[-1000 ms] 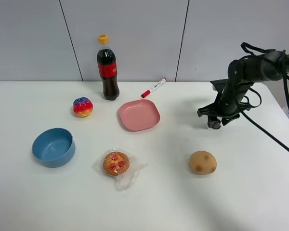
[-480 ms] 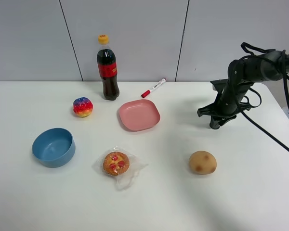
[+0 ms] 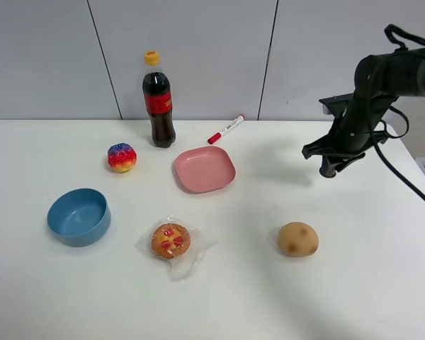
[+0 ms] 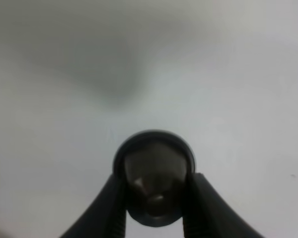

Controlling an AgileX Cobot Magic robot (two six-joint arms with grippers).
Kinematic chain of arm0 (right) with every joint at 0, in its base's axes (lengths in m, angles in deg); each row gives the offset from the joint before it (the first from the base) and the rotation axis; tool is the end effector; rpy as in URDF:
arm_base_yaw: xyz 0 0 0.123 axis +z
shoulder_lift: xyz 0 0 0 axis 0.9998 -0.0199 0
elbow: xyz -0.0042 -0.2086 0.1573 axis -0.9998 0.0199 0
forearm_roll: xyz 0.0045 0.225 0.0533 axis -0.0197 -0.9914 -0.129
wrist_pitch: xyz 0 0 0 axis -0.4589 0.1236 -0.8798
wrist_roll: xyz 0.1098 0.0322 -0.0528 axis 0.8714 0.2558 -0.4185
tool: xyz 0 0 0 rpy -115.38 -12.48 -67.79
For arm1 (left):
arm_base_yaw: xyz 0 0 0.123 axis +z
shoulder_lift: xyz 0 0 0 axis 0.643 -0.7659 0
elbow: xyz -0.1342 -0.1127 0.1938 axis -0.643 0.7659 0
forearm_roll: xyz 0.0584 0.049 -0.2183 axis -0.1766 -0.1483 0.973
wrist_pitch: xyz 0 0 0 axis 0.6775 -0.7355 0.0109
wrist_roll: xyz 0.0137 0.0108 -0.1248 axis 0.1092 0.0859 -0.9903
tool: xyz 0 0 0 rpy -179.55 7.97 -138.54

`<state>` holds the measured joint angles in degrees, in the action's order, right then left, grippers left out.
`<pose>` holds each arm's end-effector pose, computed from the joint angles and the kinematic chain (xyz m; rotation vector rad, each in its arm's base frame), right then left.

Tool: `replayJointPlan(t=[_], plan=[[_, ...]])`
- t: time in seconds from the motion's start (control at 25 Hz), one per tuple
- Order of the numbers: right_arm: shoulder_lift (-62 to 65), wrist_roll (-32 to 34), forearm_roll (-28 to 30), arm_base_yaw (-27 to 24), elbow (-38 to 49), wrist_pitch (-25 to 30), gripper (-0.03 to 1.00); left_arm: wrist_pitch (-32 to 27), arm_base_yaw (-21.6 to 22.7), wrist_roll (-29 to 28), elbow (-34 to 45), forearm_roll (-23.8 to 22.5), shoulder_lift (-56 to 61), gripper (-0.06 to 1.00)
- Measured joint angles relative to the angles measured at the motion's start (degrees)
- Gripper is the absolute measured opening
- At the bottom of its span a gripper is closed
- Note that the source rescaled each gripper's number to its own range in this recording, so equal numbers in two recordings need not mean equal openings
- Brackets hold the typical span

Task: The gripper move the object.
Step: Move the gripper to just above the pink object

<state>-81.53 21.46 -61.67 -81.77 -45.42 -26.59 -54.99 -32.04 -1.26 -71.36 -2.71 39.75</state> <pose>0.3582 0.0432 0.1390 -0.3665 2.9370 -0.0176 0.0306 0.0043 0.2546 -0.1407 2.0192 0.0883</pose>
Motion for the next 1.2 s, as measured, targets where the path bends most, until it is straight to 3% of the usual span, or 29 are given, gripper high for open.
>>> replayJointPlan(t=[0.2,0.4,0.6,0.8,1.2], plan=[[5.38,-7.37,0.14,1.99,-0.05,3.65,0.0,0.0,0.0,0.0,0.0,0.0,0.0,1.0],[7.84,-12.43,0.14,10.35,-0.05,2.37,0.0,0.0,0.0,0.0,0.0,0.0,0.0,1.0],[7.89,-12.41,-0.08,20.29,-0.05,-4.27,0.0,0.0,0.0,0.0,0.0,0.0,0.0,1.0],[7.57,-8.61,-0.13,26.89,-0.05,-13.38,0.0,0.0,0.0,0.0,0.0,0.0,0.0,1.0],[-0.7,-5.95,-0.19,28.78,-0.05,-31.77,0.0,0.0,0.0,0.0,0.0,0.0,0.0,1.0]])
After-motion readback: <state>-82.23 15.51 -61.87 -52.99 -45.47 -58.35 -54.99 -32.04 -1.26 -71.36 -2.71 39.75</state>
